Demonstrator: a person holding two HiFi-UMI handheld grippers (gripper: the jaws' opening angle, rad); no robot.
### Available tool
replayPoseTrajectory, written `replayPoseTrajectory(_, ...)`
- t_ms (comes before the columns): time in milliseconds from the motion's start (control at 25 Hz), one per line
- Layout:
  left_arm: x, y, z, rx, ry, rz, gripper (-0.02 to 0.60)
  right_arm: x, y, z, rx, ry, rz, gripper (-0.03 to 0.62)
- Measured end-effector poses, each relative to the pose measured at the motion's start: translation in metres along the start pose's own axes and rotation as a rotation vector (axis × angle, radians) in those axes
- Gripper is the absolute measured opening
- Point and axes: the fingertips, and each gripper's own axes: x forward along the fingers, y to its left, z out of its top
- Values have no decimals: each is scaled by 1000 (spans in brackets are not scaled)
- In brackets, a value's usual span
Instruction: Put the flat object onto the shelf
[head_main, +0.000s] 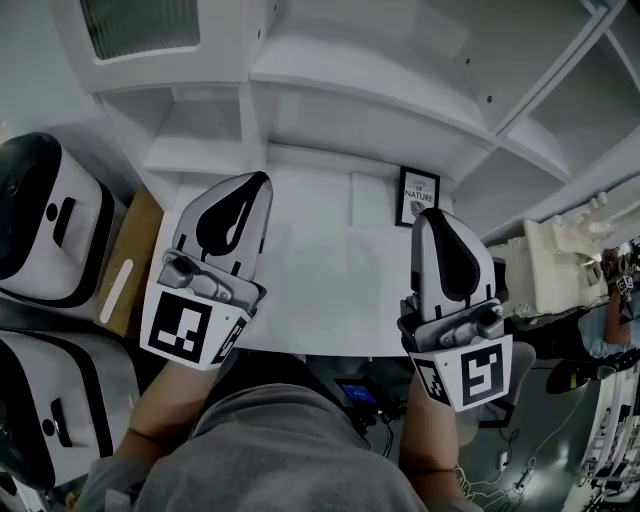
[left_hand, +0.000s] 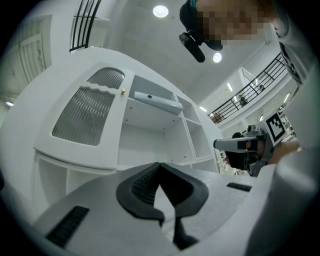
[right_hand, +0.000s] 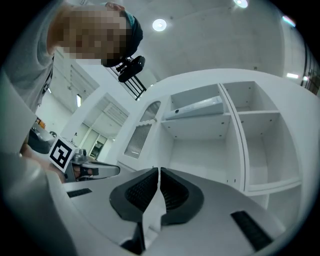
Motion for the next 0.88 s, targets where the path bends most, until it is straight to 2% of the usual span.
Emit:
replayPoseTrajectory(520,-1,0,-26,-13,20,-18,6,-2,16,-39,94,54,-14,34)
replayPoseTrajectory(880,-2,-3,-26,-6,25,-40,6,-3,19,-41,97,67,-28,29)
